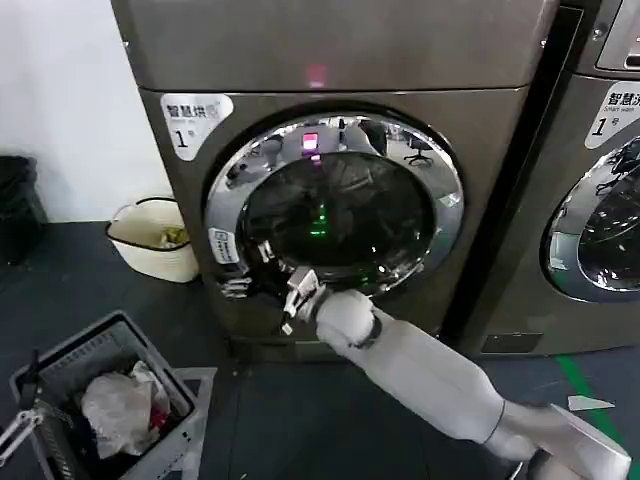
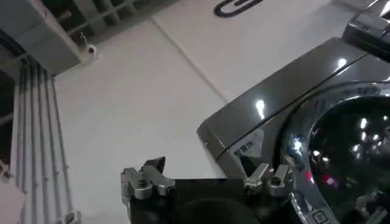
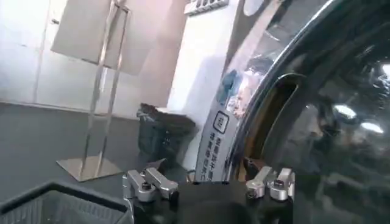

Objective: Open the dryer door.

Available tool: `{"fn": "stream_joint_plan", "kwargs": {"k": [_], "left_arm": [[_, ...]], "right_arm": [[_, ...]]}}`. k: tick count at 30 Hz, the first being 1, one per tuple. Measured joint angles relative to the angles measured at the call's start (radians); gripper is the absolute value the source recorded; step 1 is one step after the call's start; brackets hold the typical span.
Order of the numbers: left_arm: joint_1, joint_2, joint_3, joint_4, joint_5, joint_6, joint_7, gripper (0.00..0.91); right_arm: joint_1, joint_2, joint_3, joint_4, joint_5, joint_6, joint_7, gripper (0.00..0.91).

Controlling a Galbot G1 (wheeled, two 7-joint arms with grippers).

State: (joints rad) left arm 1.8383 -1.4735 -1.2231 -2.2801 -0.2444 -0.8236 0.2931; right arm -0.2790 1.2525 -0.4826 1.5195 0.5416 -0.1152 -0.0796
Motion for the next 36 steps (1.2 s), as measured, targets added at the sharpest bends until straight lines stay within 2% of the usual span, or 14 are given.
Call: {"fn": "stream_joint_plan", "kwargs": {"k": [14,36], "left_arm": [[0.004,-0.002,-0.006,0.0,-0.001,0.0,0.0,0.907],[-0.033,0.018,-0.029,0.037,-0.001,0.0,-0.001,0.907]], "right_arm": [[0.015,0.004,0.004,-0.026,0.027,0.028,-0.099,0.907],[0.018,-0.121,0.002,0.067,0.14,0.068,-0.327,0.907]]}}
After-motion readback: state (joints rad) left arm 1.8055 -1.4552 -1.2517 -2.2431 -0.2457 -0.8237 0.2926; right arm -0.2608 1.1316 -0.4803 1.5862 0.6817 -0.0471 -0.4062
